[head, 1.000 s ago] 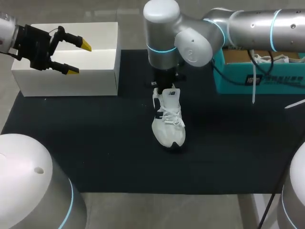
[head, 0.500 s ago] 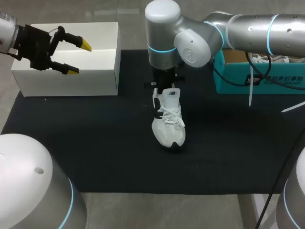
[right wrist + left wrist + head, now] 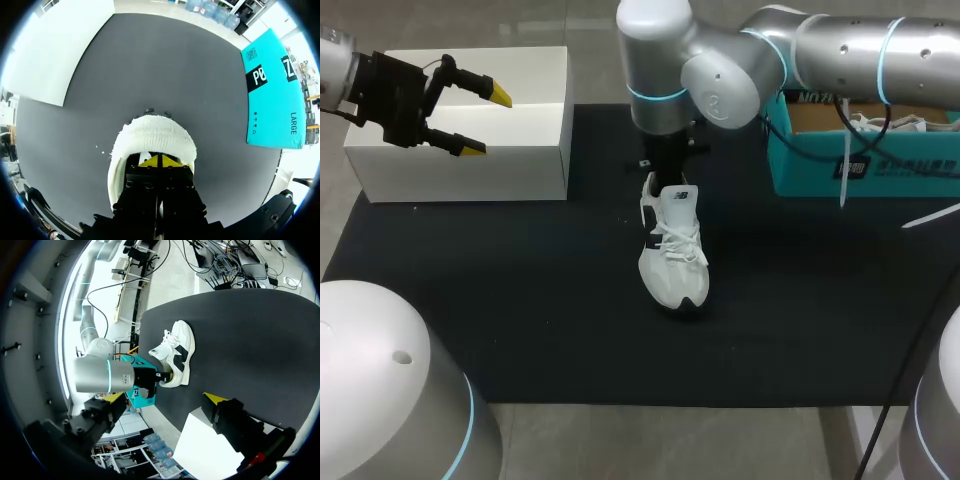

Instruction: Take the shoe out of the shoebox, open the shoe tongue, remove and reinsert the insole, then place the shoe into the shoebox

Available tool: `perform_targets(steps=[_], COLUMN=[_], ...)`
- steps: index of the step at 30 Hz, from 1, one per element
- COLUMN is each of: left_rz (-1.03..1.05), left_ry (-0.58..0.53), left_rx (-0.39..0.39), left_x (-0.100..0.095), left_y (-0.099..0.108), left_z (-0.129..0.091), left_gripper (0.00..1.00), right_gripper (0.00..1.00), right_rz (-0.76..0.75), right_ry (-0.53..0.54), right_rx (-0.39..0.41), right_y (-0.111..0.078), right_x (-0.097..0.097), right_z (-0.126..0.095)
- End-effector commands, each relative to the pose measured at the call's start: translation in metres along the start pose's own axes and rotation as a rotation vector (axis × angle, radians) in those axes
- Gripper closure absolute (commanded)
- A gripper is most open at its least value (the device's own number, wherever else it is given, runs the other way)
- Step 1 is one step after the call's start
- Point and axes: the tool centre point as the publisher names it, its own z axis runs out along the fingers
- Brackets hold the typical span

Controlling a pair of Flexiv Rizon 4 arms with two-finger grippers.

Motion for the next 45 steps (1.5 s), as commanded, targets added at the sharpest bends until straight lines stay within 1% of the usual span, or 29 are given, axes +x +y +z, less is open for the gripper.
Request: perform_targets(steps=[1, 6, 9, 11, 14, 17, 19, 21, 28, 33, 38, 40, 41, 43, 44, 45], left_rz=[0.000, 0.000, 0.000, 0.000, 0.000, 0.000, 0.000, 0.000, 0.000, 0.000, 0.000, 0.000, 0.000, 0.000, 0.000, 0.000], left_ry=[0.004, 0.004, 0.004, 0.004, 0.004, 0.004, 0.004, 0.004, 0.004, 0.004, 0.004, 0.004, 0.004, 0.004, 0.004, 0.004], left_rx=[0.001, 0.001, 0.001, 0.001, 0.001, 0.001, 0.001, 0.001, 0.001, 0.001, 0.001, 0.001, 0.001, 0.001, 0.001, 0.001], left_x=[0.000, 0.000, 0.000, 0.000, 0.000, 0.000, 0.000, 0.000, 0.000, 0.000, 0.000, 0.000, 0.000, 0.000, 0.000, 0.000], left_y=[0.000, 0.000, 0.000, 0.000, 0.000, 0.000, 0.000, 0.000, 0.000, 0.000, 0.000, 0.000, 0.000, 0.000, 0.000, 0.000], left_z=[0.000, 0.000, 0.000, 0.000, 0.000, 0.000, 0.000, 0.000, 0.000, 0.000, 0.000, 0.000, 0.000, 0.000, 0.000, 0.000], left_gripper=[0.00, 0.00, 0.00, 0.00, 0.00, 0.00, 0.00, 0.00, 0.00, 0.00, 0.00, 0.00, 0.00, 0.00, 0.00, 0.00], right_gripper=[1.00, 1.00, 1.00, 1.00, 1.00, 1.00, 1.00, 1.00, 1.00, 1.00, 1.00, 0.95, 0.96, 0.90, 0.82, 0.70], right_rz=[0.007, 0.034, 0.037, 0.049, 0.058, 0.025, -0.007, -0.023, -0.070, -0.059, -0.027, -0.021, -0.018, -0.018, -0.018, -0.020], right_ry=[0.009, 0.015, 0.025, 0.026, 0.020, 0.030, 0.054, 0.049, 0.085, 0.111, 0.115, 0.103, 0.100, 0.103, 0.104, 0.106], right_rx=[-0.004, 0.006, 0.032, 0.047, 0.064, 0.115, 0.145, 0.163, 0.248, 0.287, 0.317, 0.332, 0.340, 0.338, 0.338, 0.340], right_y=[0.007, 0.003, -0.002, -0.007, -0.013, -0.016, -0.017, -0.020, -0.037, -0.051, -0.059, -0.061, -0.062, -0.064, -0.064, -0.064], right_x=[0.006, 0.011, 0.013, 0.012, 0.009, 0.005, 0.003, 0.002, 0.008, 0.014, 0.016, 0.016, 0.015, 0.014, 0.014, 0.014], right_z=[0.016, 0.023, 0.025, 0.019, -0.002, -0.022, -0.029, -0.034, -0.041, -0.042, -0.044, -0.046, -0.046, -0.045, -0.045, -0.045])
